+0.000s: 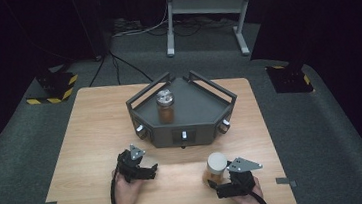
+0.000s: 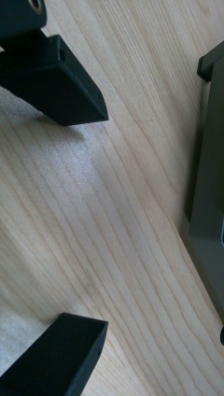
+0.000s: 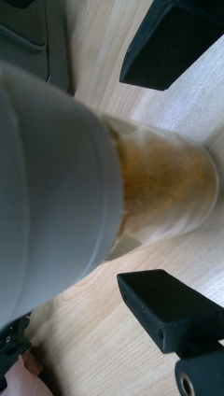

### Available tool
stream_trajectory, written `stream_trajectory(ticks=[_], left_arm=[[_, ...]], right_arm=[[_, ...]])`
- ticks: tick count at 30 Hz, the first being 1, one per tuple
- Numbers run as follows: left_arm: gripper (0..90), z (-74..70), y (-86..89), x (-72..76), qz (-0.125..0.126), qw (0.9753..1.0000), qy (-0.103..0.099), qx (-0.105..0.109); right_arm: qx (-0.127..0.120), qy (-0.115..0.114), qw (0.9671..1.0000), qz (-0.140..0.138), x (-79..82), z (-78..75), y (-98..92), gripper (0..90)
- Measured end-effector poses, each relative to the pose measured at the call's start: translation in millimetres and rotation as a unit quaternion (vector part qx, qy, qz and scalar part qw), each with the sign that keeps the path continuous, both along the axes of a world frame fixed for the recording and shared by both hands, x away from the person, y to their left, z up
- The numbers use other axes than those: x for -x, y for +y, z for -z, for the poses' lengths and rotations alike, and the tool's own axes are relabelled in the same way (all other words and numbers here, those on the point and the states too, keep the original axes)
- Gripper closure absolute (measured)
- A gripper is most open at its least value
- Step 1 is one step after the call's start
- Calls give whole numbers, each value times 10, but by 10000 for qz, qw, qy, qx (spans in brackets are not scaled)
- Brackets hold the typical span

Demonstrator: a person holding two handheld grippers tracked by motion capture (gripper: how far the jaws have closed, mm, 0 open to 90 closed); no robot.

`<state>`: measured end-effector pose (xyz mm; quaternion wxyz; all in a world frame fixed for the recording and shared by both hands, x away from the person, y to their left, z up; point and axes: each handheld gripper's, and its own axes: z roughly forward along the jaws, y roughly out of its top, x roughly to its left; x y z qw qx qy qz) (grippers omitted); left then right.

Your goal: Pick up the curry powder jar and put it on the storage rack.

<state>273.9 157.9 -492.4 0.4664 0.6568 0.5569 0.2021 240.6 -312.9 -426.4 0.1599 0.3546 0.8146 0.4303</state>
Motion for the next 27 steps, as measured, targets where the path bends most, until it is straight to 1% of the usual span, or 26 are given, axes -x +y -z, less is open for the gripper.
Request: stream_trajectory(ticks=[13, 27], left_arm=[[25, 0, 0, 0, 0, 10000, 0, -1], [25, 0, 0, 0, 0, 10000, 0, -1]], right_arm=[[-159, -115, 9998, 43, -21, 8, 39, 117], [-198, -283, 9994, 60, -17, 4, 122, 196]])
